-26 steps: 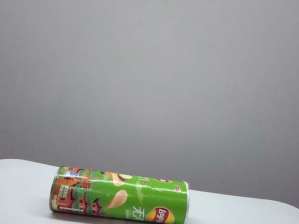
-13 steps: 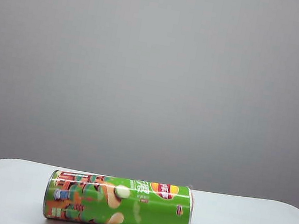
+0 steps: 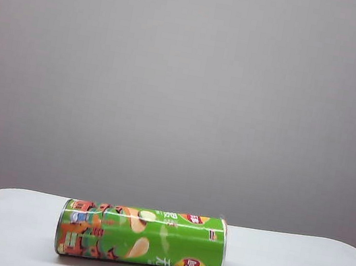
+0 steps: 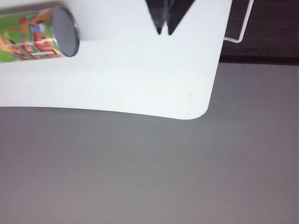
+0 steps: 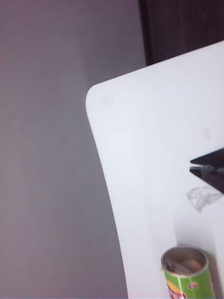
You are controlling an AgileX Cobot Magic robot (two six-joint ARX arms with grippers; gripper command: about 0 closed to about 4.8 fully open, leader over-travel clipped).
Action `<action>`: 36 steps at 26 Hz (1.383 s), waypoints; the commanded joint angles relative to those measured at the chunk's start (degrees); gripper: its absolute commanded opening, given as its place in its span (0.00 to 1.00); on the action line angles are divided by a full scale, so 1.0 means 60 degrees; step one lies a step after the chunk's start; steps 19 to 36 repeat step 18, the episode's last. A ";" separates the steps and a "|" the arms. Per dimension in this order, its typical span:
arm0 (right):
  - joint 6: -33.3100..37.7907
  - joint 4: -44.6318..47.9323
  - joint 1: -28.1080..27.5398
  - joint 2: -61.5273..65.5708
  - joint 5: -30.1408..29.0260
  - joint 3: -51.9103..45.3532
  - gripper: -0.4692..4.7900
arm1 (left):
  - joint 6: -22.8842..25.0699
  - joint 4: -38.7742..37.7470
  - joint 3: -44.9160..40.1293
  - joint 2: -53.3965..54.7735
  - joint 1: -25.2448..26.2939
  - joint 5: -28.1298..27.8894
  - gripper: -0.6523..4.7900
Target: Pick up the green tub of chips from the desk, push the transparent container that's holding the chips and has slipped out back in, and finally put the chips back on the desk.
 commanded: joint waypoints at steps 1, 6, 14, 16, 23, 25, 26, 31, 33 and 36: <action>-0.0047 0.0033 -0.0007 0.0033 0.0135 -0.0062 0.08 | 0.0015 -0.0040 -0.0098 0.0000 0.0011 0.0004 0.11; -0.0047 0.0047 -0.0004 0.0033 0.0153 -0.0062 0.08 | 0.0022 -0.0029 -0.0098 0.0000 0.0015 -0.0106 0.11; -0.0047 0.0055 -0.0004 0.0025 0.0160 -0.0062 0.08 | 0.0018 -0.0029 -0.0098 0.0004 0.0011 -0.0124 0.11; -0.0051 0.0055 -0.0004 0.0022 0.0160 -0.0062 0.08 | 0.0018 -0.0029 -0.0098 0.0004 0.0011 -0.0124 0.11; -0.0051 0.0055 -0.0004 0.0022 0.0164 -0.0062 0.08 | 0.0018 -0.0033 -0.0098 0.0000 0.0011 -0.0138 0.11; -0.0051 0.0055 -0.0004 0.0022 0.0164 -0.0062 0.08 | 0.0018 -0.0033 -0.0098 0.0000 0.0011 -0.0138 0.11; -0.0051 0.0055 -0.0004 0.0022 0.0164 -0.0062 0.08 | 0.0018 -0.0033 -0.0098 0.0000 0.0011 -0.0138 0.11; -0.0051 0.0055 -0.0004 0.0022 0.0164 -0.0062 0.08 | 0.0018 -0.0033 -0.0098 0.0000 0.0011 -0.0138 0.11; -0.0051 0.0055 -0.0004 0.0022 0.0164 -0.0062 0.08 | 0.0018 -0.0033 -0.0098 0.0000 0.0011 -0.0138 0.11; -0.0051 0.0055 -0.0004 0.0022 0.0164 -0.0062 0.08 | 0.0018 -0.0033 -0.0098 0.0000 0.0011 -0.0138 0.11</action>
